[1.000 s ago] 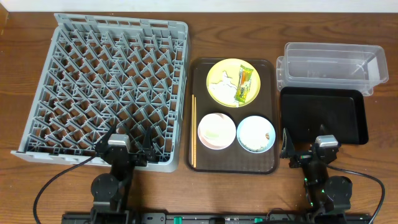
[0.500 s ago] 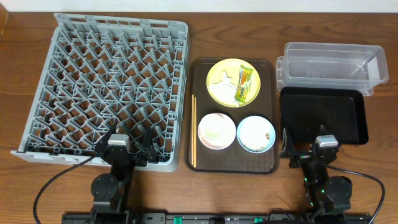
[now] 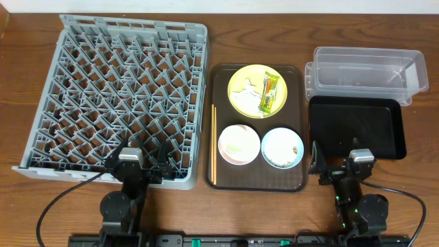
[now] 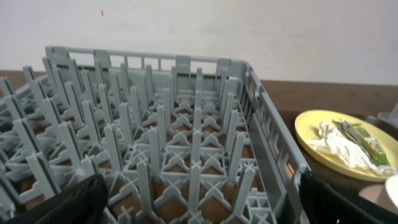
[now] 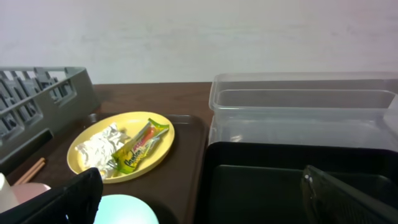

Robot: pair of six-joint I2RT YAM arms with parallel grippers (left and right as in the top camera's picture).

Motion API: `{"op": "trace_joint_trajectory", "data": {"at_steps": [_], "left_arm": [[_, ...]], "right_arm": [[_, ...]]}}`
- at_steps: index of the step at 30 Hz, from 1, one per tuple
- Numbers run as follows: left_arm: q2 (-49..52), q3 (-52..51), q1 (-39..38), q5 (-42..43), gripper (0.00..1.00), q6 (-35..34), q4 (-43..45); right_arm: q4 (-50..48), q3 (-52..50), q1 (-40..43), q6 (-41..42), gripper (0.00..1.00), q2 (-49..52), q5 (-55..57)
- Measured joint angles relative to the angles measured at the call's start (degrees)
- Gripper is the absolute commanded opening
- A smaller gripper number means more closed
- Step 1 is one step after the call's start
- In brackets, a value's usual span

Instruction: Sort waste into correct bins and load items into the dishwasher

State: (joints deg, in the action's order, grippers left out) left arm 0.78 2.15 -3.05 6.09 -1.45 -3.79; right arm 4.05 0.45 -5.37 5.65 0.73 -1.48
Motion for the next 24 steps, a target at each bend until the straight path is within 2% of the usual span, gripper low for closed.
{"op": "trace_joint_trajectory", "data": {"at_steps": [5, 9, 15, 24], "left_arm": [[3.32, 3.56, 0.00, 0.83, 0.98, -0.02, -8.31], [8.81, 10.16, 0.00, 1.27, 0.98, -0.02, -15.13], [19.45, 22.93, 0.00, 1.38, 0.98, -0.02, -24.96], [36.11, 38.93, 0.00, 4.15, 0.98, -0.98, -39.60]], "right_arm": [[1.62, 0.70, 0.00, 0.48, 0.99, 2.21, 0.04], [4.74, 4.13, 0.00, 0.79, 0.99, 7.65, 0.00], [10.38, 15.61, 0.00, 0.92, 0.99, 19.91, -0.11], [23.47, 35.06, 0.00, 0.87, 0.99, 44.81, -2.05]]}}
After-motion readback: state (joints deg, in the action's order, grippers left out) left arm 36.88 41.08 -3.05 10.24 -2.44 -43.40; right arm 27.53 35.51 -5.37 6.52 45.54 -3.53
